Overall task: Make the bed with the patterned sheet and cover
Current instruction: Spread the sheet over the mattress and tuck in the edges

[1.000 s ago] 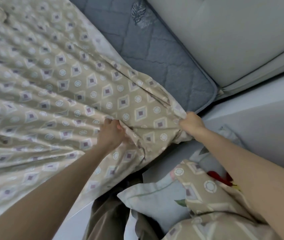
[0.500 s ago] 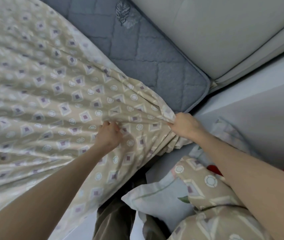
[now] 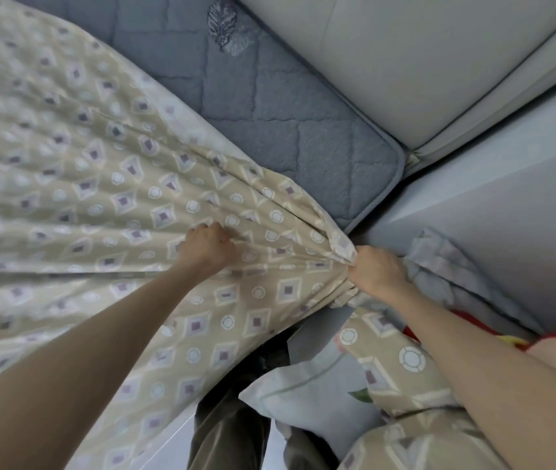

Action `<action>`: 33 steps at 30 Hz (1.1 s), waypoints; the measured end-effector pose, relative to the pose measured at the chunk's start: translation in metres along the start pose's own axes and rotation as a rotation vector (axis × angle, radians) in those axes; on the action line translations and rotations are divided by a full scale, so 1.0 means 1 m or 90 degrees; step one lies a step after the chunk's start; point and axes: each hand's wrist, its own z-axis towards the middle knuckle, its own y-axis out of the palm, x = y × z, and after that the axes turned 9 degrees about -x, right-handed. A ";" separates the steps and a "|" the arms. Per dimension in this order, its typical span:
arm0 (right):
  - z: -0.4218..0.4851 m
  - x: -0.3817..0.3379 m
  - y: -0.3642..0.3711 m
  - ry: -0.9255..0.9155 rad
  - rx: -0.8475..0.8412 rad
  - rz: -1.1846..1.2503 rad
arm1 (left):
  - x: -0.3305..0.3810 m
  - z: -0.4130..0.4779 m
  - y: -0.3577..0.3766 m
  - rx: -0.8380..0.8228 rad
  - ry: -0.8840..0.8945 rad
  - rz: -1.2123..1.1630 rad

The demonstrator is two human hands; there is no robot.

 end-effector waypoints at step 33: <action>0.038 -0.031 -0.038 -0.145 0.112 0.122 | 0.028 0.084 -0.061 0.105 0.073 0.167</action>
